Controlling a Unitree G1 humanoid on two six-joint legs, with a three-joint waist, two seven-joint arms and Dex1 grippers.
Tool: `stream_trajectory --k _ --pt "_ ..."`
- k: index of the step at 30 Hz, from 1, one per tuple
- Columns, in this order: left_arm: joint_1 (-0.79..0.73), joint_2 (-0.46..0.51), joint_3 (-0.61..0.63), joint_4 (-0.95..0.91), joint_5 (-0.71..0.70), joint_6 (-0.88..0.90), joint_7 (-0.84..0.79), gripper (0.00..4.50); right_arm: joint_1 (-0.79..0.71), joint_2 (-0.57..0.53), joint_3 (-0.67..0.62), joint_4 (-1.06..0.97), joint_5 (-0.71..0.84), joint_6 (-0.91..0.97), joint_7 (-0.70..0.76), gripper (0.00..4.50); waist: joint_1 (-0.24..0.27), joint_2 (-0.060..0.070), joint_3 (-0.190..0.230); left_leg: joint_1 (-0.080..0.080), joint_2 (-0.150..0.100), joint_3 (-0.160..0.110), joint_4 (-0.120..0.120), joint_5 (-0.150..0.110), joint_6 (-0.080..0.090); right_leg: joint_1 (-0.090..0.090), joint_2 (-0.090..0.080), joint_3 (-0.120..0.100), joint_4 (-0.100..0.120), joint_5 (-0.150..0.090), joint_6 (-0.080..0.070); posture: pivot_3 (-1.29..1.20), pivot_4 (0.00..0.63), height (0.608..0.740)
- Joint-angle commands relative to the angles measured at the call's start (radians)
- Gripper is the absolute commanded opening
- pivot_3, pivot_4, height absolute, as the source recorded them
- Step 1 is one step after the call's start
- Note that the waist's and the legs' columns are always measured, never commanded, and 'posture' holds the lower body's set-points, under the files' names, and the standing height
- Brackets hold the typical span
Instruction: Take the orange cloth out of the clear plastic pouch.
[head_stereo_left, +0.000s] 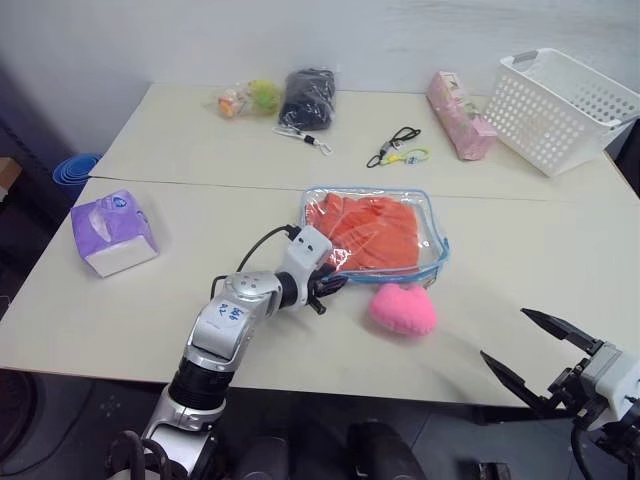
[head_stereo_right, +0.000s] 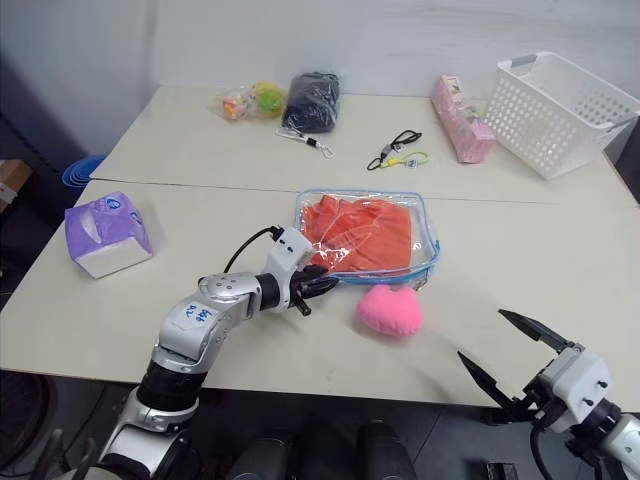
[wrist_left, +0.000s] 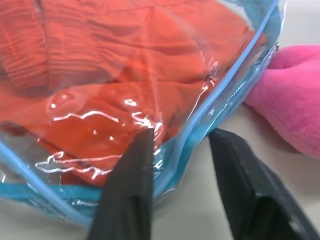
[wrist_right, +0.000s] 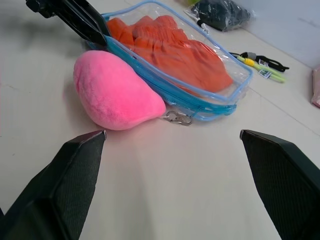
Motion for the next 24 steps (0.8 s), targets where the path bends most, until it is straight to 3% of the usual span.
stream_trajectory --k 1,4,6,12,15,22,24 --pt "-0.013 0.028 0.031 -0.012 -0.048 -0.071 -0.049 3.14 0.038 -0.009 -0.017 -0.087 0.126 0.118 -0.007 4.50 0.000 0.000 0.000 0.000 0.000 0.000 0.000 0.000 0.000 0.000 0.000 0.000 0.000 0.000 0.000 0.00 0.150 0.740" --pt "0.000 0.107 0.043 0.008 -0.054 -0.124 -0.104 4.04 0.043 -0.039 -0.002 -0.123 0.167 0.199 0.015 4.50 -0.007 0.001 0.000 0.000 0.000 0.000 0.000 0.000 0.000 0.000 0.000 0.000 0.000 0.000 0.000 0.00 0.150 0.740" --pt "0.023 0.185 0.047 0.054 -0.041 -0.265 -0.172 4.46 0.015 -0.051 0.006 -0.133 0.136 0.213 0.004 4.50 -0.012 0.001 0.000 0.001 0.000 0.000 -0.002 0.000 -0.001 0.000 0.000 0.000 0.000 0.000 0.000 0.00 0.150 0.740" --pt "0.055 0.263 0.121 0.168 -0.125 -0.525 -0.347 4.46 -0.102 -0.111 0.125 -0.172 0.083 0.309 0.008 4.50 -0.020 0.001 -0.001 0.001 0.000 0.000 -0.005 0.001 -0.001 -0.001 0.000 0.000 -0.001 0.000 -0.001 0.00 0.150 0.740" --pt "0.065 0.285 0.185 0.219 -0.214 -0.623 -0.477 4.46 -0.236 -0.150 0.238 -0.173 0.003 0.465 -0.089 4.50 -0.024 0.001 -0.001 0.000 0.000 0.000 -0.005 0.001 -0.001 -0.001 -0.001 -0.001 -0.002 0.000 -0.001 0.00 0.150 0.740" --pt "0.078 0.348 0.202 0.270 -0.247 -0.714 -0.617 4.46 -0.464 -0.157 0.409 -0.031 -0.093 0.534 -0.063 4.50 -0.023 0.001 0.000 -0.002 0.000 -0.001 -0.005 0.001 -0.001 -0.004 -0.001 -0.002 -0.001 0.000 -0.001 0.00 0.150 0.740" --pt "0.090 0.348 0.205 0.260 -0.252 -0.721 -0.618 4.50 -0.493 -0.152 0.430 0.001 -0.089 0.526 -0.031 4.12 -0.020 0.001 0.000 -0.003 0.000 -0.001 -0.005 0.000 0.000 -0.004 -0.002 -0.002 -0.002 0.000 -0.001 0.00 0.150 0.740"
